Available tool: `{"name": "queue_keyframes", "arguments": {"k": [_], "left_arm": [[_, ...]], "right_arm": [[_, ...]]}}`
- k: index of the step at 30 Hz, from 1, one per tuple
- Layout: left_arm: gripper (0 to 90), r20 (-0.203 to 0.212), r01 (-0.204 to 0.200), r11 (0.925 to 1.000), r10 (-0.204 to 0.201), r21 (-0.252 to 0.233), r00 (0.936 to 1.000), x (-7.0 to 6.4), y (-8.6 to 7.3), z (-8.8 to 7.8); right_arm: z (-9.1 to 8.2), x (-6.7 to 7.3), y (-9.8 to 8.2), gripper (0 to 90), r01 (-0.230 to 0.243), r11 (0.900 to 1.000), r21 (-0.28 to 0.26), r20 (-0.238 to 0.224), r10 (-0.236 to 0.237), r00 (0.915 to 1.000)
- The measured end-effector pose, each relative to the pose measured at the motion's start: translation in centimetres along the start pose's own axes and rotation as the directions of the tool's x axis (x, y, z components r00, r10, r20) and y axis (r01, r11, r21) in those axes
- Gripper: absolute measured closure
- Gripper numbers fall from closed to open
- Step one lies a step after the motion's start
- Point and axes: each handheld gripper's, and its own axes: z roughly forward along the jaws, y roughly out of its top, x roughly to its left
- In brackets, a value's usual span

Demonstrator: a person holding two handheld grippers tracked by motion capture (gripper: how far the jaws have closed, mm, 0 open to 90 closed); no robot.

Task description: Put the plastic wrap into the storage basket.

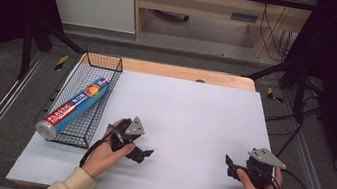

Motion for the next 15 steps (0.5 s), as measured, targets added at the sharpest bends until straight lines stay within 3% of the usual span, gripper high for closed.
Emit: {"name": "queue_keyframes", "arguments": {"k": [6, 8, 13, 15], "left_arm": [[3.3, 0.003, 0.016, 0.9998, -0.016, 0.014, 0.9999, 0.3, -1.0, -0.3], [3.6, 0.009, 0.037, 0.9993, -0.037, 0.001, 0.9993, 0.4, -1.4, -0.7], [3.7, -0.002, 0.044, 0.999, -0.044, -0.006, 0.999, 0.5, -1.8, -1.5], [3.7, 0.005, 0.059, 0.998, -0.059, -0.022, 0.9983, 0.6, -2.1, -1.8]], "right_arm": [[0.4, 0.2, -0.2, 4.7, -0.011, 0.999, 0.035, -0.037, 0.012, 0.9992], [0.6, 0.3, -0.3, 4.8, -0.007, 0.999, 0.051, -0.047, 0.009, 0.9988], [1.0, 0.2, -0.4, 5.3, -0.009, 0.998, 0.064, -0.064, 0.013, 0.9979], [1.2, 0.1, -0.6, 5.5, -0.031, 0.996, 0.081, -0.079, 0.038, 0.9962]]}}
